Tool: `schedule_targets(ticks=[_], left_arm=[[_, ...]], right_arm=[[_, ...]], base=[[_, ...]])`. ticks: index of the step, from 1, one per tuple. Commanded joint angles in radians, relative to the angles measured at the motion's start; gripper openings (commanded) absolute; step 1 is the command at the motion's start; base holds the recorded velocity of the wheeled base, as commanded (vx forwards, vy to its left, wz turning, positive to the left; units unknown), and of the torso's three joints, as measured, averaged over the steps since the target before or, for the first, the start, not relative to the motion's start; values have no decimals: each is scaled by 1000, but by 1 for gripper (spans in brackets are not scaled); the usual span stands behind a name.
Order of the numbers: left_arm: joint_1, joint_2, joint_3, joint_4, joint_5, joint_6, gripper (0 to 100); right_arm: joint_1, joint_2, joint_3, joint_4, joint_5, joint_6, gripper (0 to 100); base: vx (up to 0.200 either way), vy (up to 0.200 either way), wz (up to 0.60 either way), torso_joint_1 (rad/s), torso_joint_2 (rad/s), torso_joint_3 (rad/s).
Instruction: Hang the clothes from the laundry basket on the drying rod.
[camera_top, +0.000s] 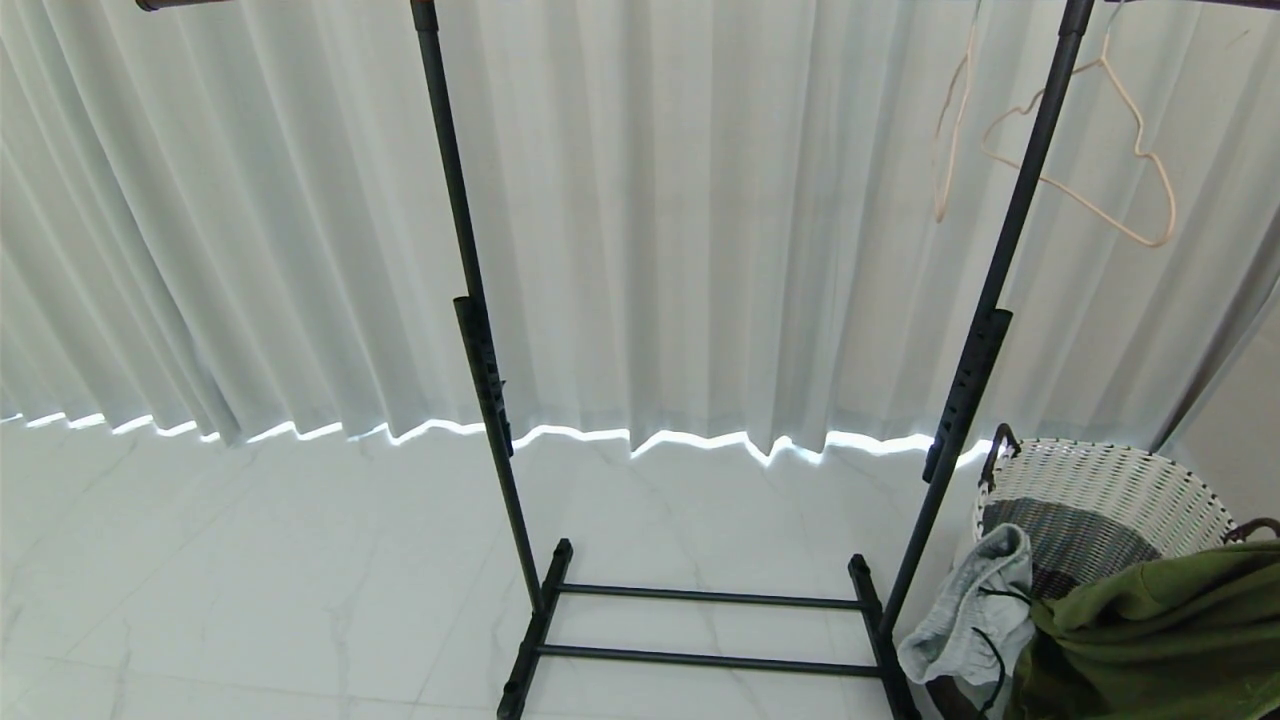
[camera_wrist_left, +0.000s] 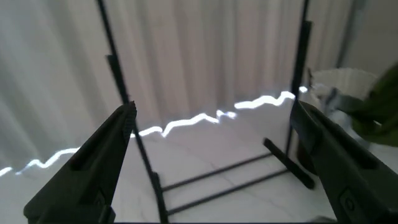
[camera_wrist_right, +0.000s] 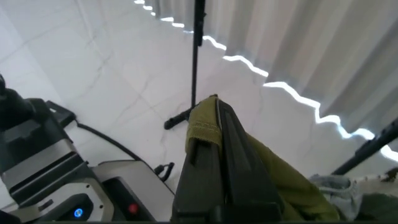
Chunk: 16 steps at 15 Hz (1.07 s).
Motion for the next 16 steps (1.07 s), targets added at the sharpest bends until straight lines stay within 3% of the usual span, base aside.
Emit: schedule_targets(ticks=[1, 4, 5, 7, 10, 13, 16], left_arm=[[0, 279, -101, -2, -158, 6, 100], [-40, 521, -228, -4, -203, 6, 100], [-44, 529, -231, -4, -203, 6, 100], [-253, 745, -363, -5, -114, 6, 100], [-561, 961, -485, -7, 179, 6, 100], [-753, 1095, -503, -24, 241, 4, 100], [-879, 1201, -500, -116, 294, -5, 100]], right_arm=[[37, 37, -41, -6, 1, -1, 0], [103, 85, -83, -61, 23, 0, 0], [104, 85, -83, -64, 23, 0, 0], [129, 151, -87, -162, 26, 2, 0], [129, 221, -98, -256, 21, 17, 0], [127, 272, -123, -283, 17, 57, 0], [127, 303, -133, -302, 15, 60, 0]], base=[[0, 0, 0, 0, 0, 0], [0, 0, 0, 0, 0, 0], [0, 0, 0, 0, 0, 0], [0, 0, 0, 0, 0, 0], [0, 0, 0, 0, 0, 0], [0, 0, 0, 0, 0, 0], [0, 0, 0, 0, 0, 0]])
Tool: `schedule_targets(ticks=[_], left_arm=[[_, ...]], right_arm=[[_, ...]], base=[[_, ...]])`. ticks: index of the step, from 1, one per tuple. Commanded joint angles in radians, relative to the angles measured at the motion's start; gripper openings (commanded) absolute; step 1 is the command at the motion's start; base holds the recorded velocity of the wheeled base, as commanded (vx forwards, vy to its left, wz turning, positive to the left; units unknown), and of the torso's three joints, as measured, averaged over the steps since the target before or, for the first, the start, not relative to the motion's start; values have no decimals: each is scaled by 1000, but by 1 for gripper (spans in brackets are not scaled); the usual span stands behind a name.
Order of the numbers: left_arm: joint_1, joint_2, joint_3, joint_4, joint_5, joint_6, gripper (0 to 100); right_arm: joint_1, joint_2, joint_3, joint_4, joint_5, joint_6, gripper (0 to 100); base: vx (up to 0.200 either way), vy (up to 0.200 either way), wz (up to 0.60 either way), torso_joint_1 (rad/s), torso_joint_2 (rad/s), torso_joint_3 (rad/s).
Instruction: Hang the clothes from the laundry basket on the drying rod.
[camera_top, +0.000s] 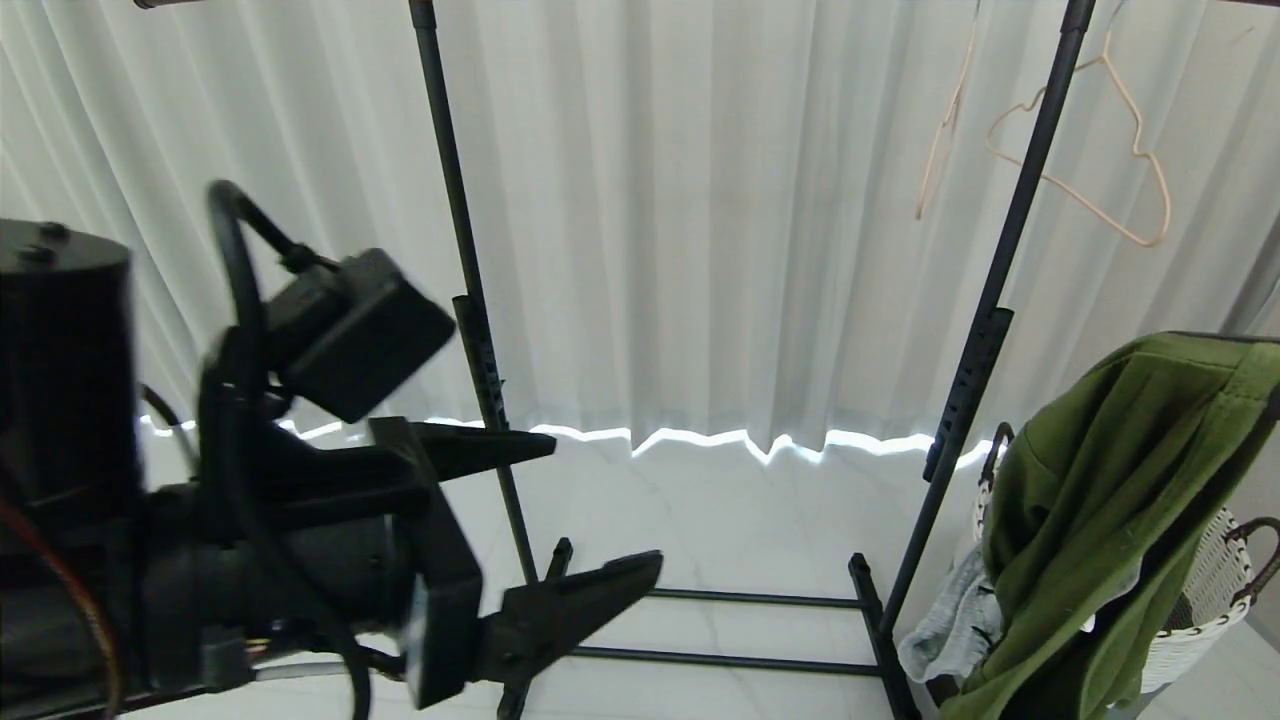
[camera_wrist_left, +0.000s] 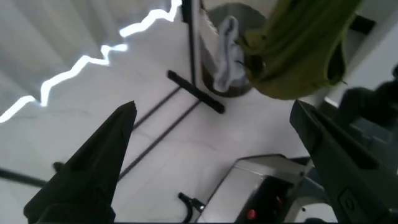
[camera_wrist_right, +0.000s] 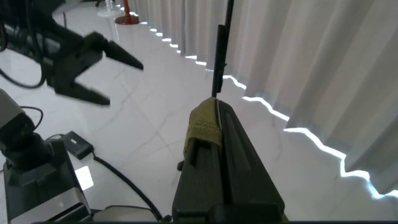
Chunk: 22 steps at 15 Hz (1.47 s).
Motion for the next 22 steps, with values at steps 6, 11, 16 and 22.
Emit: schedule_targets(ticks=[6, 11, 16, 22], left_arm=[[-292, 297, -4, -193, 27, -133, 100], [-315, 405, -2, -300, 33, -134, 100], [-318, 503, -4, -420, 33, -140, 100], [-310, 584, -50, -524, 33, -182, 100]], right_arm=[[0, 38, -7, -1, 1, 1, 0], [0, 35, -7, -3, -1, 10, 0], [3, 41, -7, -3, -1, 16, 0], [14, 41, -7, -3, -1, 19, 0]], base=[[0, 0, 0, 0, 0, 0], [0, 0, 0, 0, 0, 0], [0, 0, 0, 0, 0, 0], [0, 0, 0, 0, 0, 0]])
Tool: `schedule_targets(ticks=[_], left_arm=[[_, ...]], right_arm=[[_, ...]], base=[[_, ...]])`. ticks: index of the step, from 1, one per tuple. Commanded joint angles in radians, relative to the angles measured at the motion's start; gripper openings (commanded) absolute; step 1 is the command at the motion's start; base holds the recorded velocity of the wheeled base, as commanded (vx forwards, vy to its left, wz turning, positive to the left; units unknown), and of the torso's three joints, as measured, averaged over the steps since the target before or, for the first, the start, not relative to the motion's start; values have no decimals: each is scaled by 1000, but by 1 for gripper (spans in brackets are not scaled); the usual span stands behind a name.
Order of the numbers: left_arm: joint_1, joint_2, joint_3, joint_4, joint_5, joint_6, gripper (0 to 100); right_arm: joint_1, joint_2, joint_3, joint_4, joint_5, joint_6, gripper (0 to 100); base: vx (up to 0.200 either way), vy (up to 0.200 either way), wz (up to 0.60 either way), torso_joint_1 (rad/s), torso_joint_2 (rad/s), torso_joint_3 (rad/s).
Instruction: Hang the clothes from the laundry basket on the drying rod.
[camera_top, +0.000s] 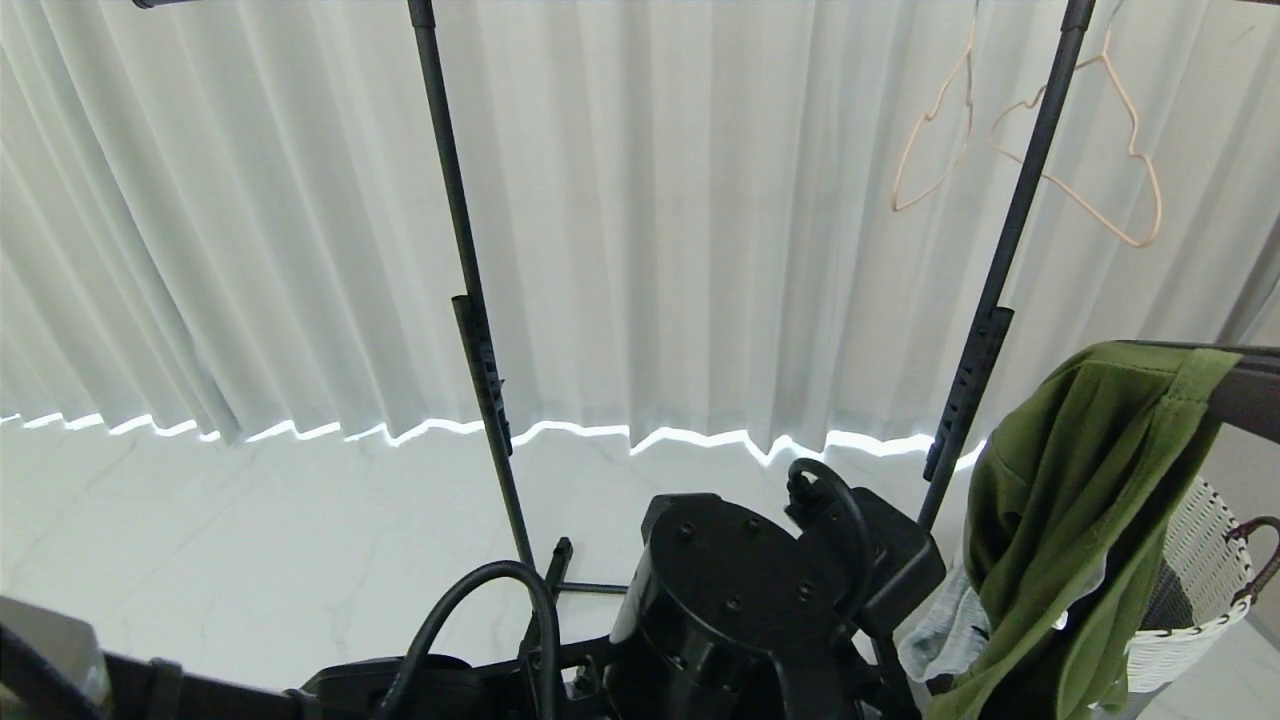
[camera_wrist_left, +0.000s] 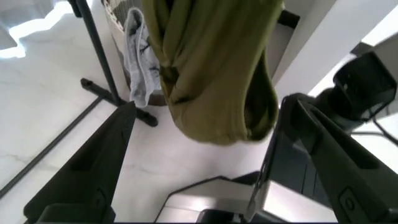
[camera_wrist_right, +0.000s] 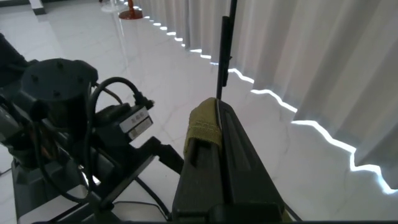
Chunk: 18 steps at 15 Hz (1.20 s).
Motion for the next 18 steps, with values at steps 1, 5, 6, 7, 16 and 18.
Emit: schedule_targets(ticks=[1, 5, 6, 7, 16, 18], left_arm=[[12, 36, -25, -11, 0, -4, 100], [22, 83, -36, -42, 2, -1, 100], [22, 86, -38, -42, 2, -1, 100], [22, 88, -38, -42, 2, 1, 0], [107, 56, 182, -284, 157, 53, 0], [173, -27, 252, -315, 155, 83, 0]], right_arm=[[3, -1, -2, 0, 1, 0, 0], [9, -6, 0, 0, 1, 0, 0], [9, -7, 0, 0, 1, 0, 0], [9, -9, 0, 0, 1, 0, 0], [-15, 5, -9, 0, -1, 2, 0], [-29, 40, -45, 0, -1, 2, 0]], base=[[0, 0, 0, 0, 0, 0], [0, 0, 0, 0, 0, 0], [0, 0, 0, 0, 0, 0], [0, 0, 0, 0, 0, 0], [0, 0, 0, 0, 0, 0], [0, 0, 0, 0, 0, 0]])
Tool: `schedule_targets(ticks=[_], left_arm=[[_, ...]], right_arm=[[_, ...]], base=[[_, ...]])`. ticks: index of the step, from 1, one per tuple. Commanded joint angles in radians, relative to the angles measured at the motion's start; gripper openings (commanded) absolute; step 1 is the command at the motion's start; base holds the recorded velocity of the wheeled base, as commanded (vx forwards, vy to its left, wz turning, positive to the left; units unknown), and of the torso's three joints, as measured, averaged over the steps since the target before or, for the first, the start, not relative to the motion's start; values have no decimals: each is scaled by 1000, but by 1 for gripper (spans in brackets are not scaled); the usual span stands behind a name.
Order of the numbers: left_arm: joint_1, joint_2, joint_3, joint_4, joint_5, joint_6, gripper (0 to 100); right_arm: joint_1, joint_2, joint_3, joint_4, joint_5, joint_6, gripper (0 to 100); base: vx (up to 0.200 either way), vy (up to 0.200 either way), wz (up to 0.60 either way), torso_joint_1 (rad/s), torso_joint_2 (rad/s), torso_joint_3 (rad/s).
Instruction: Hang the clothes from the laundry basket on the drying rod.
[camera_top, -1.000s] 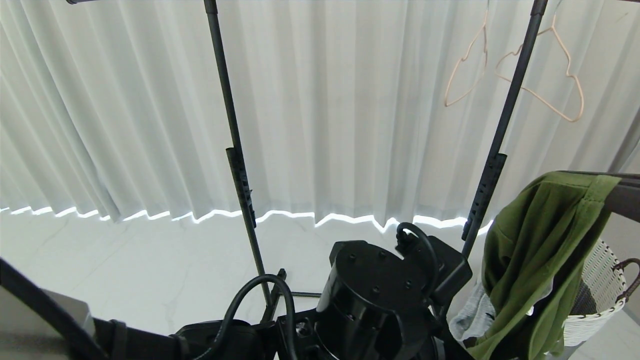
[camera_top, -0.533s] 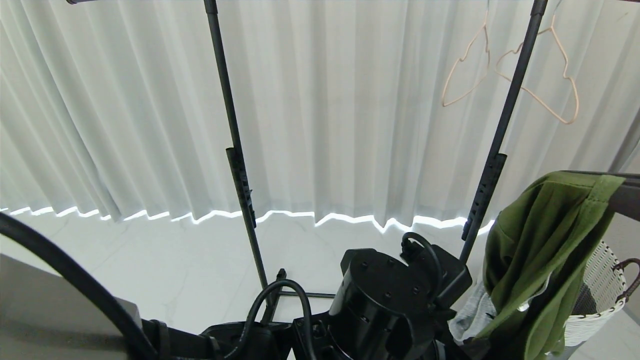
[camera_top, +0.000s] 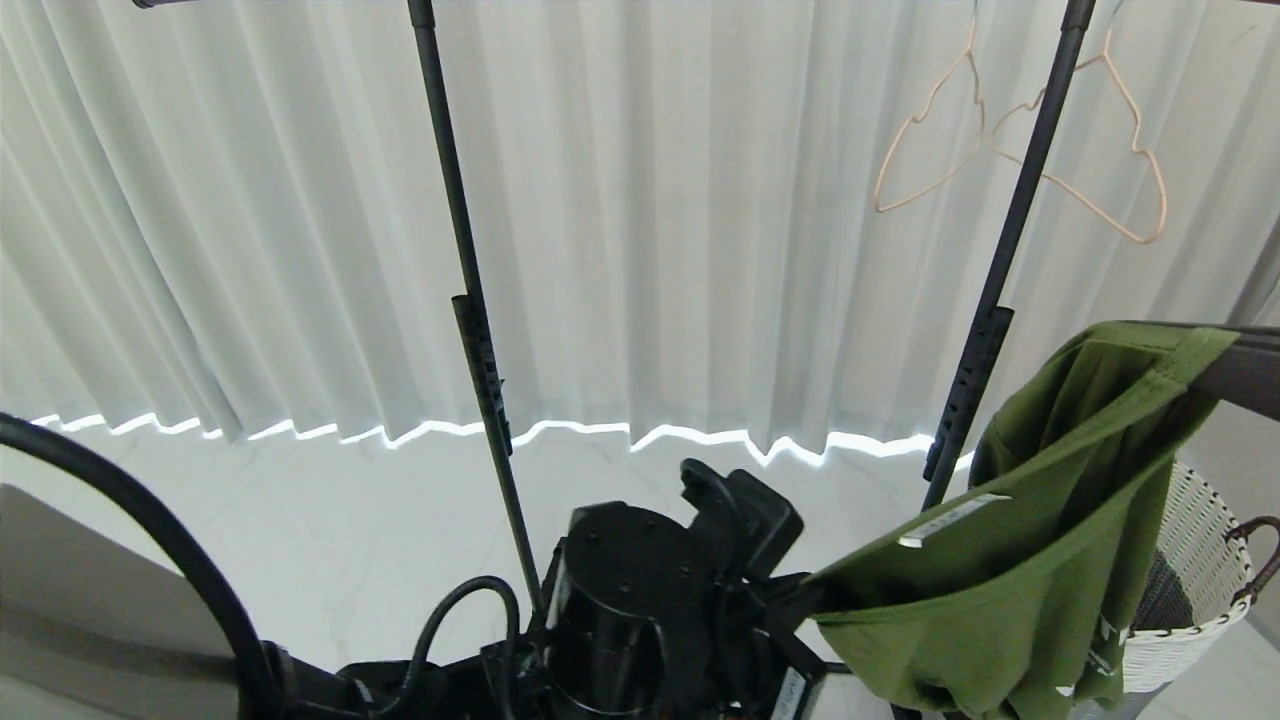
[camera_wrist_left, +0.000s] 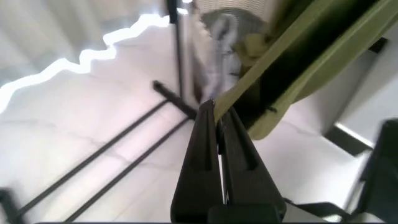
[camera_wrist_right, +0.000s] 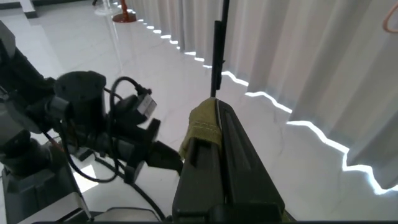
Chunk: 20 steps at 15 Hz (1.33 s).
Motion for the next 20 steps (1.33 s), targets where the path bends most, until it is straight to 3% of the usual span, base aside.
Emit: schedule_targets(ticks=[1, 2, 5, 7, 12, 14, 15, 17, 18, 20], left_arm=[[65, -136, 67, -4, 4, -2, 0], [72, -207, 66, 31, 4, -22, 0], [85, -447, 0, 258, -6, -76, 0], [110, -532, -60, 336, -4, -77, 0], [168, -655, -284, 600, -1, -73, 0], [180, -659, -342, 658, 1, -70, 0], [206, -655, -385, 697, 2, -25, 0], [302, -639, -393, 737, 7, 134, 0], [323, -619, -398, 737, 14, 173, 0], [331, -581, -462, 735, 73, 176, 0]], right_arm=[[-8, 44, -39, -1, 1, 0, 0], [-10, 64, -62, -1, -1, -2, 0], [-10, 118, -132, -1, -7, -3, 0], [-10, 146, -174, -2, -7, -3, 0], [-11, 164, -224, -111, -6, -5, 0], [-11, 159, -239, -133, -6, -5, 0], [-11, 158, -245, -171, -6, -8, 0], [-11, 138, -230, -192, -1, -42, 0], [-11, 135, -214, -192, 1, -65, 0], [-11, 138, -217, -192, -2, -71, 0]], base=[[0, 0, 0, 0, 0, 0], [0, 0, 0, 0, 0, 0], [0, 0, 0, 0, 0, 0], [0, 0, 0, 0, 0, 0], [0, 0, 0, 0, 0, 0], [0, 0, 0, 0, 0, 0], [0, 0, 0, 0, 0, 0], [0, 0, 0, 0, 0, 0], [0, 0, 0, 0, 0, 0], [0, 0, 0, 0, 0, 0]])
